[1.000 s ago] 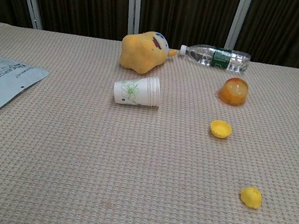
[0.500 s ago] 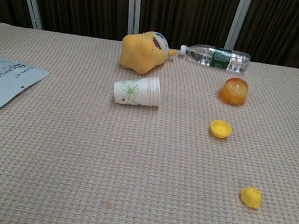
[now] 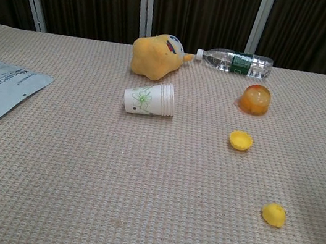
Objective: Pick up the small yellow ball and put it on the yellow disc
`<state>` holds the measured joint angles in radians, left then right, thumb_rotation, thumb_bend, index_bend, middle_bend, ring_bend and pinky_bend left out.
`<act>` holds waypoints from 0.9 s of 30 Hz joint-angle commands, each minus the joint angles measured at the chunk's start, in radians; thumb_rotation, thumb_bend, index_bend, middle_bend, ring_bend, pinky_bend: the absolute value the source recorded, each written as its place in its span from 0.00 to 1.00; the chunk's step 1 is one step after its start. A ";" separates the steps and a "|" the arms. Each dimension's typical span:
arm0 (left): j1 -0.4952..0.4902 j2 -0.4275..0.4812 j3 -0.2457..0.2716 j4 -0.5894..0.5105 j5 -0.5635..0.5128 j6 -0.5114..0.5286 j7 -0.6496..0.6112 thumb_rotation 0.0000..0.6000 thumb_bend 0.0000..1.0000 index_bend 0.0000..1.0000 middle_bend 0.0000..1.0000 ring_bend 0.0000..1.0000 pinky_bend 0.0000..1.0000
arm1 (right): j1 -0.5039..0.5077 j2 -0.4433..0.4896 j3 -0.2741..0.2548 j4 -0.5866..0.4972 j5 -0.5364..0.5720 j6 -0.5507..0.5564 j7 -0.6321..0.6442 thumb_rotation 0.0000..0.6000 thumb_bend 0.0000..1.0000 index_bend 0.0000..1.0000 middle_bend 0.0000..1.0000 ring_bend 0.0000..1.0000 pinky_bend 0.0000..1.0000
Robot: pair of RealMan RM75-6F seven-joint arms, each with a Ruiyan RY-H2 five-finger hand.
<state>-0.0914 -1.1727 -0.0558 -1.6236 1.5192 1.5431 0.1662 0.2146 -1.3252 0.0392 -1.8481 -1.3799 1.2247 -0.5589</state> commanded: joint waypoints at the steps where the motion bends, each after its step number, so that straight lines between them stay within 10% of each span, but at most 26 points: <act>1: -0.001 -0.001 0.000 0.001 0.002 0.000 0.000 1.00 0.00 0.00 0.00 0.00 0.11 | 0.031 -0.089 0.018 0.027 0.065 -0.024 -0.090 1.00 0.07 0.24 0.00 0.00 0.00; 27: -0.005 -0.001 -0.001 0.000 -0.006 -0.013 0.018 1.00 0.00 0.00 0.00 0.00 0.11 | 0.071 -0.357 0.068 0.091 0.256 0.060 -0.215 1.00 0.11 0.32 0.00 0.00 0.00</act>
<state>-0.0965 -1.1738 -0.0568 -1.6233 1.5131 1.5305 0.1841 0.2847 -1.6804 0.1079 -1.7547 -1.1251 1.2822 -0.7721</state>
